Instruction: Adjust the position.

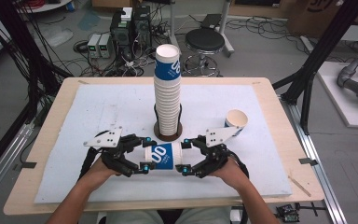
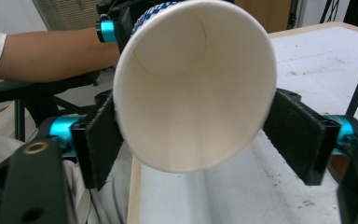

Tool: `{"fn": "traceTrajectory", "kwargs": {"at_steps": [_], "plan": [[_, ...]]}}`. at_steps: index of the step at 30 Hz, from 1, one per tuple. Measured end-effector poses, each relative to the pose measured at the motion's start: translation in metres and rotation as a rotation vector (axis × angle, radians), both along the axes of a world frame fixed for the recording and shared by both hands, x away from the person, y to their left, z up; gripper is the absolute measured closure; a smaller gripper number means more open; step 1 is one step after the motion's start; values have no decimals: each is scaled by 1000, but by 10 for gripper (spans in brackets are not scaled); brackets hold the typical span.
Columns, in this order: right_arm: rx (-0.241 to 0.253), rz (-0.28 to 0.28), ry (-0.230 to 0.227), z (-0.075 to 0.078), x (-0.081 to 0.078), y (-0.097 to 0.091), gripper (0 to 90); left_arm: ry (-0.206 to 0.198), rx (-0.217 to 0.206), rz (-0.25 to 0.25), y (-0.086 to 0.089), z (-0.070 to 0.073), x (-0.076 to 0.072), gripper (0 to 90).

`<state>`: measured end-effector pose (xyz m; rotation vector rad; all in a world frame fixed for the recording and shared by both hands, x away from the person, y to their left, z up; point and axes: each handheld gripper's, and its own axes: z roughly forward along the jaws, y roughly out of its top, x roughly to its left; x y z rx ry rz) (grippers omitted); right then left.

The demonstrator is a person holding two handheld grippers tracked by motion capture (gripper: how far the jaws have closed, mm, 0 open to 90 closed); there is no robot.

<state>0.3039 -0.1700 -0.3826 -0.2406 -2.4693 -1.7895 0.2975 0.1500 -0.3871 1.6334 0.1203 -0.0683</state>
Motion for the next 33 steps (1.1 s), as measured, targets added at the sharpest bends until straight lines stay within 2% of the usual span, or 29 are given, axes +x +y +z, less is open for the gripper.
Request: {"fn": "traceTrajectory", "kwargs": {"at_steps": [6, 10, 11, 13, 14, 16, 19, 24, 28, 33], "plan": [[-21, 5, 4, 3, 0, -1, 275, -16, 30, 6, -1, -1, -2, 309], [-34, 5, -17, 6, 0, -1, 281, -27, 53, 30, -2, 0, -5, 304], [-40, 5, -21, 7, 0, -1, 282, -29, 63, 40, -2, 0, -6, 291], [-49, 5, -20, 9, -1, 0, 286, 0, 91, 82, -3, 2, -6, 185], [-63, 8, -33, 10, 0, 0, 287, -1, 107, 93, -3, 3, -6, 155], [-82, -1, -44, 13, 0, 1, 287, 5, 125, 108, -2, 6, -6, 149], [-133, -25, -57, 18, 1, 0, 286, 0, 139, 119, 2, 12, -7, 149], [-243, -34, -114, 30, 2, 3, 286, -19, 213, 124, 3, 26, -4, 149], [-325, -17, -155, 44, 2, 10, 286, -25, 281, 100, -4, 33, -1, 149], [-410, 11, -184, 58, 5, 20, 285, -17, 339, 74, -13, 36, 3, 149]]}}
